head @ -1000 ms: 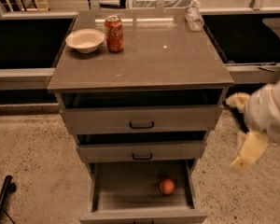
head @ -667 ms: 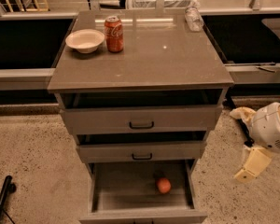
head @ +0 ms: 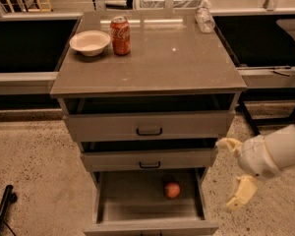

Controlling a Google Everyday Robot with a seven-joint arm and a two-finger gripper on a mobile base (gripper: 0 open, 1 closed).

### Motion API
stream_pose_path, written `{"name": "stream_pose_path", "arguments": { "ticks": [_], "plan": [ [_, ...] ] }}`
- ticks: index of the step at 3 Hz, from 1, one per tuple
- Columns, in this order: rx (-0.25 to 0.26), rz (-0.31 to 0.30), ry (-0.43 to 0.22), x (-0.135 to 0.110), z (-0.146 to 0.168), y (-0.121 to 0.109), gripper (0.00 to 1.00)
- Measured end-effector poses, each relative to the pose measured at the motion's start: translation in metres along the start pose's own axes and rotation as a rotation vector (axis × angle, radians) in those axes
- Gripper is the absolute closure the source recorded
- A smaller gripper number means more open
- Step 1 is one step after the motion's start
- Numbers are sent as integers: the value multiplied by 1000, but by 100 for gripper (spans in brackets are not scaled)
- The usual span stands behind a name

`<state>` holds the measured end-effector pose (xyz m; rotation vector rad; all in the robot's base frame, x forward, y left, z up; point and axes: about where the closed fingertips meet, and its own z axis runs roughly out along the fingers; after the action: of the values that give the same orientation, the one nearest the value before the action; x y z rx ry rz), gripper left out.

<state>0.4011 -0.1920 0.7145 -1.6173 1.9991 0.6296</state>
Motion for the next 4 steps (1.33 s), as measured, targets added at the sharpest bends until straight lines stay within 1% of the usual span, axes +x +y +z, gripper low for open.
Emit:
{"name": "stream_pose_path", "arguments": {
  "ticks": [1,2,3,4],
  "plan": [
    [-26,11,-137,37,85,-2,0],
    [-24,-46,-201,58,118,-23,0],
    [-15,-66,-213,58,118,-30,0],
    [-37,6,-196,87,152,-42,0]
  ]
}}
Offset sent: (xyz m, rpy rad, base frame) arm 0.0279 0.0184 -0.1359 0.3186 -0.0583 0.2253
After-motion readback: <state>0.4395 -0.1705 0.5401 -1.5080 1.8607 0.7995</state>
